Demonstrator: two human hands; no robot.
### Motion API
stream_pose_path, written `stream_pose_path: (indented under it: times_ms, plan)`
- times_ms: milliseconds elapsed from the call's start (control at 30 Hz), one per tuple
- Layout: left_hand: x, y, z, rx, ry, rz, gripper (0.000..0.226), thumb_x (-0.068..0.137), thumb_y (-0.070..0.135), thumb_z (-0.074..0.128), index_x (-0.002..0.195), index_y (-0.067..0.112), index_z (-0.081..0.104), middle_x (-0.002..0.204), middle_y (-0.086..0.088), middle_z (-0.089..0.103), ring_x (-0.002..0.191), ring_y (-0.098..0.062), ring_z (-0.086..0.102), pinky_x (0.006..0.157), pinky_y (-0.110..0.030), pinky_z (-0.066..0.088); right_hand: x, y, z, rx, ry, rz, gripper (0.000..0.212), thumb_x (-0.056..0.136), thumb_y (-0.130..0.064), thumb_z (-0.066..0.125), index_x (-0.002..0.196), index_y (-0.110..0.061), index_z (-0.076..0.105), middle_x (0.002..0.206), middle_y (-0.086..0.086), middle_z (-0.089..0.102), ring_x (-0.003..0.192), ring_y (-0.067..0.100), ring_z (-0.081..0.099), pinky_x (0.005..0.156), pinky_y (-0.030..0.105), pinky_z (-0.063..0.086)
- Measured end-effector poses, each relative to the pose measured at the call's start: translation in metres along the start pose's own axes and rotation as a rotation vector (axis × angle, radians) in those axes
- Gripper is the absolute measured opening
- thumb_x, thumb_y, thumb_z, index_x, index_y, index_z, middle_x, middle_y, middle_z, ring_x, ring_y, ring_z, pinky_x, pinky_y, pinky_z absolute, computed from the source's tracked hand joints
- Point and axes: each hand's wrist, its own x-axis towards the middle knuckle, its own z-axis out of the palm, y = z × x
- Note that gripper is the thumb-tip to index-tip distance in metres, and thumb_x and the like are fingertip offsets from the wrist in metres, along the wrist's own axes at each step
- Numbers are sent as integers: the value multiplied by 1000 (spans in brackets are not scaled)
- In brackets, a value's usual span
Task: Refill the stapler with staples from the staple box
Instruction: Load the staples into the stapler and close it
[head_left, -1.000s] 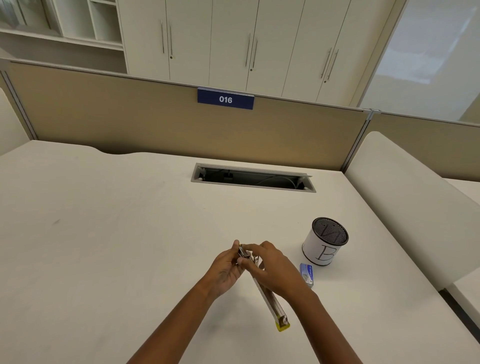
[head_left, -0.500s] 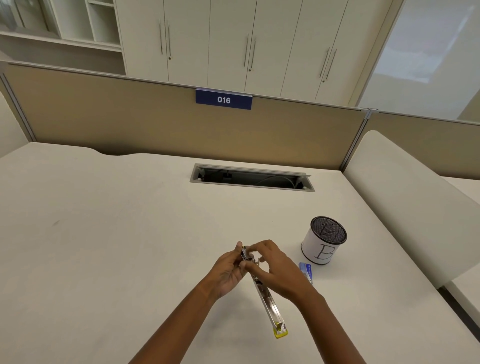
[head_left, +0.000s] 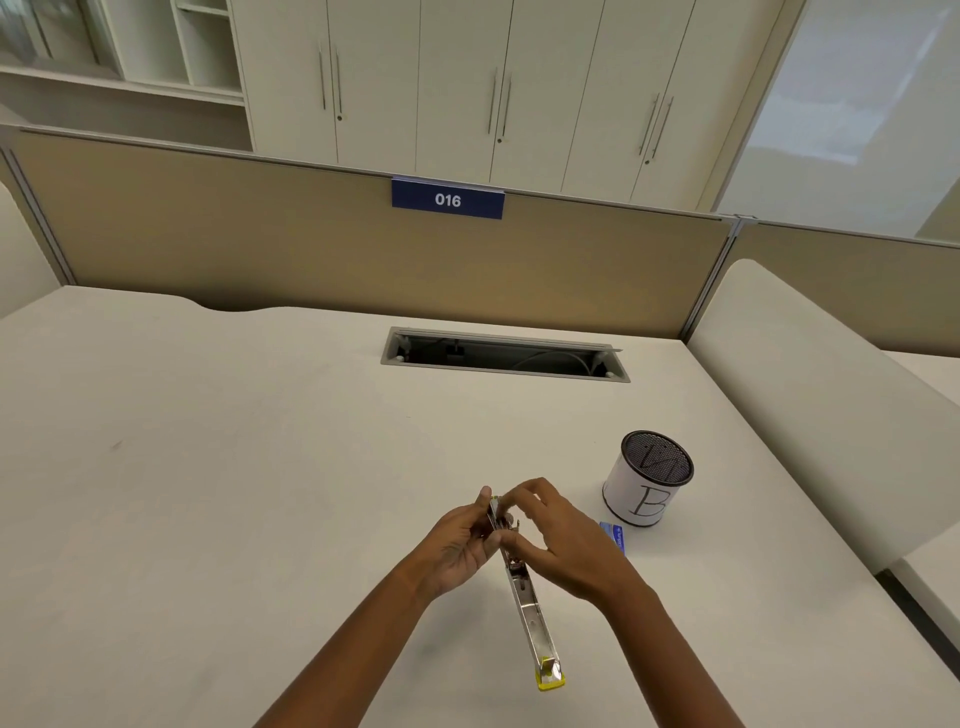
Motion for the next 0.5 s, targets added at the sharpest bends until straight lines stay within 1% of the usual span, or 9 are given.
stream_pose_path:
  times_ms: [67, 133, 167, 200, 267, 300, 367, 433, 500]
  plan:
    - [0, 1, 1, -18, 19, -4, 35, 94, 24, 46, 80, -4, 64, 60, -12, 61, 43, -12, 60, 47, -18, 55, -1, 2, 0, 48, -15, 33, 40, 86, -55, 44, 120, -33, 44, 128, -7, 44, 108, 12, 52, 80, 24, 46]
    - [0, 1, 1, -48, 28, 6, 32, 94, 23, 46, 83, -4, 59, 58, -12, 62, 43, -13, 61, 46, -19, 56, -2, 0, 1, 237, -17, 86, 36, 84, -56, 46, 117, -42, 43, 125, -9, 45, 105, 9, 53, 77, 17, 44]
    - [1, 2, 0, -55, 31, 14, 31, 95, 22, 46, 84, -4, 58, 56, -11, 63, 43, -13, 62, 47, -19, 56, -3, -2, 2, 359, -10, 115, 33, 82, -55, 49, 113, -47, 42, 122, -9, 46, 103, 8, 54, 76, 15, 44]
    - [1, 2, -1, -55, 34, 23, 31, 95, 22, 45, 85, -4, 58, 55, -11, 64, 44, -14, 63, 48, -19, 56, -3, -4, 4, 465, 1, 142, 30, 83, -51, 52, 110, -49, 41, 120, -9, 48, 102, 8, 55, 76, 16, 45]
    - [2, 2, -2, -51, 26, 30, 31, 95, 22, 44, 84, -4, 58, 54, -11, 65, 44, -14, 63, 48, -19, 56, -4, -7, 11, 572, 24, 177, 25, 87, -39, 55, 106, -49, 42, 118, -6, 52, 100, 13, 59, 79, 22, 50]
    - [2, 2, -2, -50, 21, 29, 32, 95, 23, 45, 82, -4, 58, 54, -11, 65, 43, -14, 63, 48, -19, 56, -4, -9, 13, 591, 30, 189, 25, 88, -34, 55, 105, -48, 42, 117, -4, 53, 99, 15, 60, 79, 24, 51]
    - [3, 1, -3, -49, 27, 34, 33, 94, 22, 46, 81, -4, 59, 56, -12, 65, 42, -13, 62, 48, -19, 56, -4, -12, 17, 644, 37, 218, 24, 89, -30, 55, 106, -42, 44, 116, -1, 55, 95, 14, 62, 72, 18, 53]
    - [4, 0, -4, -47, 34, 46, 31, 94, 22, 46, 81, -3, 59, 55, -11, 66, 44, -13, 63, 48, -19, 56, -3, -14, 18, 780, 47, 295, 25, 88, -27, 57, 110, -34, 47, 110, -1, 58, 87, 9, 64, 60, 12, 52]
    - [3, 0, -5, -36, 22, 49, 30, 95, 22, 45, 83, -2, 59, 53, -9, 66, 46, -12, 64, 49, -19, 56, -1, -14, 20, 962, 42, 420, 28, 87, -22, 60, 113, -25, 50, 102, -1, 61, 80, 9, 63, 55, 12, 50]
